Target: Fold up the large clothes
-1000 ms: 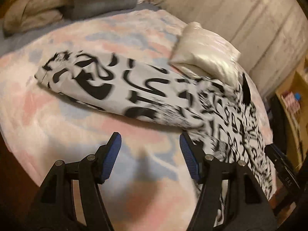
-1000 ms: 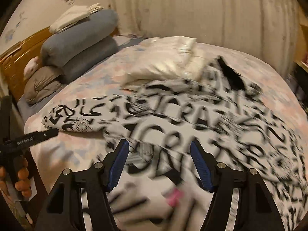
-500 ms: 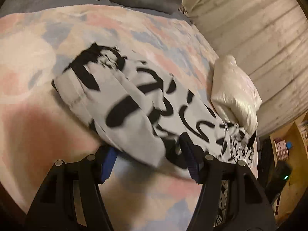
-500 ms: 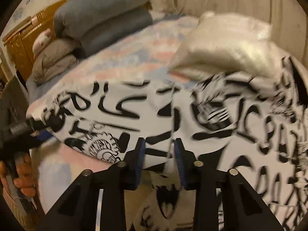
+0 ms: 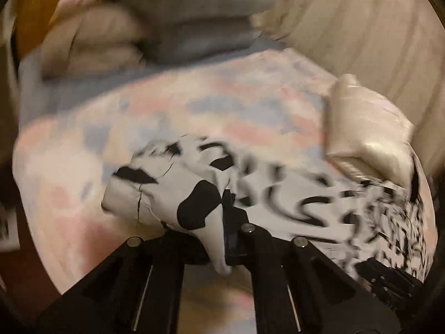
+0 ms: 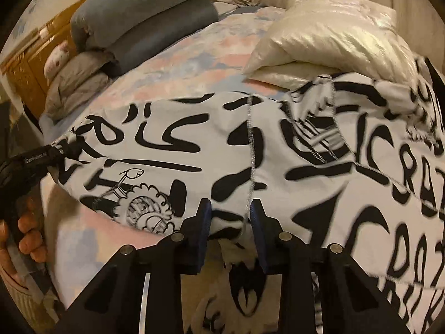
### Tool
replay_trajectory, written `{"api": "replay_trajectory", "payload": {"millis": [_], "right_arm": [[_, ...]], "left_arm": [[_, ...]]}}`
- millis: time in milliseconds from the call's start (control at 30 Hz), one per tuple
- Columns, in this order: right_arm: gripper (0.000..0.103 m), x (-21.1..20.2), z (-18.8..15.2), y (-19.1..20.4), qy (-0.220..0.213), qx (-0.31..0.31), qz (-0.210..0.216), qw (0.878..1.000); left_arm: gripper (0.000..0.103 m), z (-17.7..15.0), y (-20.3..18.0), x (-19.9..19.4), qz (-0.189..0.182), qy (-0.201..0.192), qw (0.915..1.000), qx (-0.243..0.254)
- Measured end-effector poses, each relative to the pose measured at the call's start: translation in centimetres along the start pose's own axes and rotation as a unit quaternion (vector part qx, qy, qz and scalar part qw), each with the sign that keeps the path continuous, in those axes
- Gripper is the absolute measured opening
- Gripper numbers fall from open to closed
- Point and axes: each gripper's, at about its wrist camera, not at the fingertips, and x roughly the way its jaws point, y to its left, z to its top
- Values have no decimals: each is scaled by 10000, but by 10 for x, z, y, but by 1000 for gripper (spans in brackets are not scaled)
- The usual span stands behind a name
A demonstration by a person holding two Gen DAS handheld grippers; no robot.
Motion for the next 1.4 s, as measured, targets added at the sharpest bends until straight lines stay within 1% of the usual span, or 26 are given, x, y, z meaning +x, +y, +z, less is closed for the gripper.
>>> {"api": "replay_trajectory", "payload": {"millis": [100,133,200,233,267,367,400,433,467,567,633,667,767,833,867,900,933,967,1000,1033,1067,1133,1200,1267,1333,1400], "right_arm": [[29,-34,-8,-24,-210,308,68,9993],[29,-46,-11,-35,-287,405,48,9988],[29,-70,-17,-56,-412,603,-28,9973],[29,-82,-22,-70,-479,722,-81,9962],[29,-95,-27,-86,-571,863,-152,9945],[29,-134,-45,-135,-862,1306,-408,9868],[29,-148,-53,-154,-963,1460,-510,9833],[29,-161,-62,-172,-1057,1596,-621,9795],[29,-172,-69,-186,-1124,1681,-701,9768],[29,-212,-98,-236,-1307,1939,-1051,9666],[29,-231,-118,-265,-1365,2107,-1236,9601],[29,-236,-125,-273,-1370,2168,-1292,9579],[29,-256,-155,-305,-1341,2372,-1420,9516],[29,-262,-172,-323,-1271,2477,-1470,9491],[29,-264,-179,-328,-1238,2505,-1492,9485],[29,-266,-185,-332,-1206,2523,-1505,9482],[29,-266,-191,-336,-1182,2532,-1513,9482],[34,-265,-195,-339,-1144,2542,-1518,9483],[37,-263,-199,-343,-1118,2559,-1511,9483],[41,-262,-202,-346,-1108,2581,-1478,9483],[44,-259,-201,-344,-1103,2595,-1457,9483],[46,-255,-202,-346,-1100,2612,-1411,9486],[48,-251,-197,-343,-1093,2637,-1360,9487],[51,-248,-195,-341,-1087,2630,-1285,9500],[52,-246,-192,-336,-1082,2578,-1237,9521],[55,-242,-188,-331,-1050,2524,-1198,9544]], "left_arm": [[3,13,-50,-40,-192,-331,9977,551],[3,16,-71,-55,-307,-441,9958,742],[3,18,-102,-77,-486,-548,9925,978],[3,18,-128,-90,-661,-600,9895,1138],[3,17,-143,-98,-767,-613,9877,1218],[3,7,-211,-125,-1249,-666,9776,1556],[3,-1,-240,-131,-1417,-685,9722,1732],[3,-8,-263,-135,-1504,-674,9688,1852],[3,-15,-284,-138,-1630,-560,9669,1884],[3,-50,-355,-133,-1976,-251,9540,2240],[3,-77,-395,-124,-2044,-33,9478,2449],[3,-88,-409,-122,-2053,26,9457,2519],[3,-134,-454,-99,-2006,310,9375,2826],[4,-164,-473,-82,-1975,566,9320,2987],[4,-176,-476,-72,-2015,679,9292,3023],[6,-186,-478,-63,-2017,848,9266,3060],[11,-197,-481,-55,-2178,1085,9198,3078],[15,-204,-474,-49,-2287,1259,9149,3079],[29,-210,-474,-45,-2401,1439,9091,3085],[46,-215,-475,-43,-2529,1548,9042,3074],[52,-217,-468,-49,-2605,1527,9034,3043],[62,-217,-458,-59,-2785,1372,9024,2988],[68,-214,-453,-68,-2992,1322,8991,2909],[70,-202,-439,-82,-3110,1272,8990,2810],[70,-193,-427,-93,-3079,1161,9036,2743],[70,-186,-410,-102,-3008,994,9112,2633]]}}
